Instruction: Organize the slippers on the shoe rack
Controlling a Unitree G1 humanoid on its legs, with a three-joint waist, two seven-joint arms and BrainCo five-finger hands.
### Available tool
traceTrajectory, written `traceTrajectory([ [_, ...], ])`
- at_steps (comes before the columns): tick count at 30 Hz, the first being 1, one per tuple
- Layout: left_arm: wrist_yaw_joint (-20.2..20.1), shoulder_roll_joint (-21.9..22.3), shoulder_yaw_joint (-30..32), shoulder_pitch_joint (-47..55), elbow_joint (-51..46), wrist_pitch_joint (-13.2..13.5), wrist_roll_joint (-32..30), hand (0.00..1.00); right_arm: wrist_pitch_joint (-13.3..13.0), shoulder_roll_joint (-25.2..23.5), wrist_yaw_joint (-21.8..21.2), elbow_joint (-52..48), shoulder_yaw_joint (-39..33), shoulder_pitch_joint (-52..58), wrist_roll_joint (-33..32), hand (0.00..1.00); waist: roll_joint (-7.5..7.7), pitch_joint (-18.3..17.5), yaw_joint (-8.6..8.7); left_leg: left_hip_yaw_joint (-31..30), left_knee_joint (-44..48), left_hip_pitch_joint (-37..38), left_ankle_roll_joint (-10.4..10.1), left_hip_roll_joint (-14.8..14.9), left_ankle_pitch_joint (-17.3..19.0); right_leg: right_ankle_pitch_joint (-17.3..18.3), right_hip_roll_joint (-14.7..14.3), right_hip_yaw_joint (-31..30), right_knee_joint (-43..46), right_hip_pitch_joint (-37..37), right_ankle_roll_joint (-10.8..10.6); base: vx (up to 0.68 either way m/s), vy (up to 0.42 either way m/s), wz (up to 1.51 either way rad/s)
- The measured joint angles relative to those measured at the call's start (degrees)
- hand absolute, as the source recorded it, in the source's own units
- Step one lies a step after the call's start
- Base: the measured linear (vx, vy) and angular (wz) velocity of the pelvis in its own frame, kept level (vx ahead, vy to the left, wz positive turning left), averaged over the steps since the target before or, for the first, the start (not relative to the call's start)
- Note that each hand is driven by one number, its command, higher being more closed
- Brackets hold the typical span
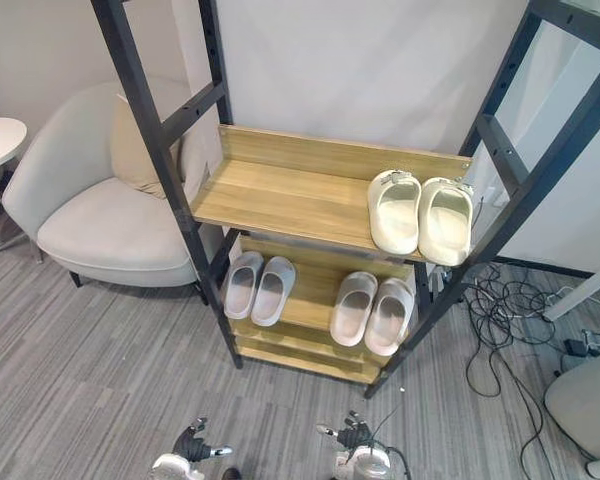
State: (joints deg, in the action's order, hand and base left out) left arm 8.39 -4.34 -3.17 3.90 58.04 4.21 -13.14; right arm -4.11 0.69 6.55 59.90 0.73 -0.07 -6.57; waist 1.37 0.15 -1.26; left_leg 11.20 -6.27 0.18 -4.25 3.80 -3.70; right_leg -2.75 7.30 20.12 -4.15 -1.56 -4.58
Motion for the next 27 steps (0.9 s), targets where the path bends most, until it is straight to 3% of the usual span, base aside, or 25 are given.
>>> traceTrajectory([
  [3, 0.3, 0.5, 0.0, 0.1, -0.1, 0.0, 1.5, 0.0, 0.0, 0.5, 0.0, 0.2, 0.0, 0.0, 1.1, 0.0, -0.57, 0.7, -0.09, -0.4, 0.3, 1.2, 0.2, -0.2, 0.8, 2.4, 0.9, 0.2, 3.8, -0.1, -0.5, 0.01, 0.01, 0.08],
  [6, 0.3, 0.4, -0.2, 0.0, -0.1, 0.1, 2.2, 0.0, 0.1, 0.7, 0.0, 0.2, 0.0, 0.1, 2.1, 0.0, 0.36, 1.9, 0.18, -1.6, 1.7, 1.7, 1.2, -2.3, 2.2, 9.5, 5.6, 0.5, 17.6, 3.9, -1.9, 0.02, 0.042, 0.26],
  [8, 0.3, 0.6, -1.1, -0.4, -0.5, 0.1, 3.5, 0.0, 0.2, 0.6, 0.0, 0.1, 0.0, -0.1, 2.1, 0.0, 0.95, 2.7, 0.99, -4.7, 4.0, 0.4, 1.9, -3.6, 3.6, 11.3, 8.7, -0.6, 26.3, 5.8, -3.0, 0.01, -0.009, 0.77],
  [12, 0.3, 0.0, -3.0, -1.1, -3.0, 0.1, 5.8, 0.0, 0.1, 0.1, 0.2, -0.7, 0.1, -1.1, 2.1, 0.0, 1.36, 4.6, 1.39, -13.3, 5.6, -1.3, 1.7, -3.8, 3.4, 10.1, 6.6, -11.1, 34.6, 7.8, -1.1, 0.04, 0.012, 1.09],
  [13, 0.4, -0.1, -3.0, -1.1, -3.5, 0.1, 6.5, 0.0, 0.0, 0.0, 0.2, -0.7, 0.1, -1.2, 2.1, 0.0, 1.41, 4.7, 1.31, -15.6, 5.8, -1.8, 1.7, -3.6, 2.8, 11.5, 5.3, -14.5, 34.9, 8.6, 0.0, 0.06, -0.056, 1.22],
  [15, 0.3, -1.0, -4.2, -3.1, -3.6, 0.2, 7.6, 0.0, -0.4, -0.1, 0.3, -1.1, 0.0, -0.9, 2.0, 0.0, 1.71, 4.7, 2.5, -21.8, 6.6, -5.7, 0.5, -4.3, 1.7, 15.3, 0.8, -21.9, 26.9, 7.4, -0.4, 0.03, -0.122, 1.52],
  [17, 0.2, -1.5, -4.9, -4.7, -3.5, 0.2, 7.8, 0.0, -0.7, 0.5, 0.2, -1.2, -0.6, 0.0, 2.0, 0.0, 3.3, 5.1, 2.43, -24.5, 6.2, -7.5, -0.4, -6.1, 0.3, 17.6, 2.1, -20.2, 21.5, 5.7, -0.8, 0.02, -0.138, 1.08],
  [19, 0.1, -0.2, -4.5, -4.5, -3.4, 0.5, 8.7, 0.0, -0.8, 3.0, -1.4, -0.4, -1.8, 0.2, 1.6, 0.0, 0.14, 6.3, 2.02, -26.7, 3.9, -8.0, -1.5, -4.9, -1.7, 17.4, 1.0, -16.9, 19.0, 5.1, -0.7, 0.02, -0.166, 0.64],
  [21, -0.1, 0.8, -3.8, -3.6, -3.4, 0.5, 8.9, 0.0, -0.7, 4.2, -1.9, -0.4, -2.8, 1.1, 1.6, 0.0, -1.81, 7.2, 2.15, -29.5, 3.3, -8.6, -2.4, -4.4, -2.5, 17.1, -0.1, -13.8, 17.8, 3.2, -0.3, 0.05, -0.163, 0.72],
  [22, -0.4, 1.1, -3.3, -3.0, -3.5, 0.5, 9.3, 0.0, -0.7, 4.4, -1.8, -0.4, -3.5, 1.4, 1.5, 0.0, -2.06, 7.1, 2.15, -29.7, 3.7, -10.0, -2.6, -4.4, -3.4, 17.1, -0.3, -11.7, 17.5, 3.0, -0.3, 0.08, -0.172, 1.03],
  [24, -0.9, 1.2, -3.1, -4.0, -3.9, 0.5, 10.0, 0.0, -0.7, 4.2, -1.8, -0.4, -5.1, 0.8, 1.6, 0.0, -1.84, 7.4, 2.42, -26.1, 4.2, -13.1, -1.1, -5.0, -6.8, 16.6, 0.1, -6.4, 16.1, 2.3, 0.5, 0.07, -0.067, 1.27],
  [26, -1.1, 1.0, -3.0, -4.9, -4.5, 0.4, 10.0, 0.0, -0.8, 3.5, -1.5, -0.2, -6.4, -0.6, 1.6, 0.0, -1.32, 8.2, 2.23, -4.6, 13.4, -17.6, 6.1, -2.7, 0.4, 16.4, -0.1, -1.5, 15.6, 1.8, 1.3, 0.05, 0.043, 1.21],
  [27, -1.2, 1.0, -3.0, -4.8, -4.6, 0.4, 9.9, 0.0, -0.9, 3.4, -1.3, -0.5, -7.1, -1.2, 1.6, 0.0, -1.07, 8.8, 2.25, 5.0, 19.2, -19.6, 8.7, -0.2, 3.2, 16.5, -0.3, 0.5, 16.0, 1.2, 1.5, 0.08, 0.037, 1.06],
])
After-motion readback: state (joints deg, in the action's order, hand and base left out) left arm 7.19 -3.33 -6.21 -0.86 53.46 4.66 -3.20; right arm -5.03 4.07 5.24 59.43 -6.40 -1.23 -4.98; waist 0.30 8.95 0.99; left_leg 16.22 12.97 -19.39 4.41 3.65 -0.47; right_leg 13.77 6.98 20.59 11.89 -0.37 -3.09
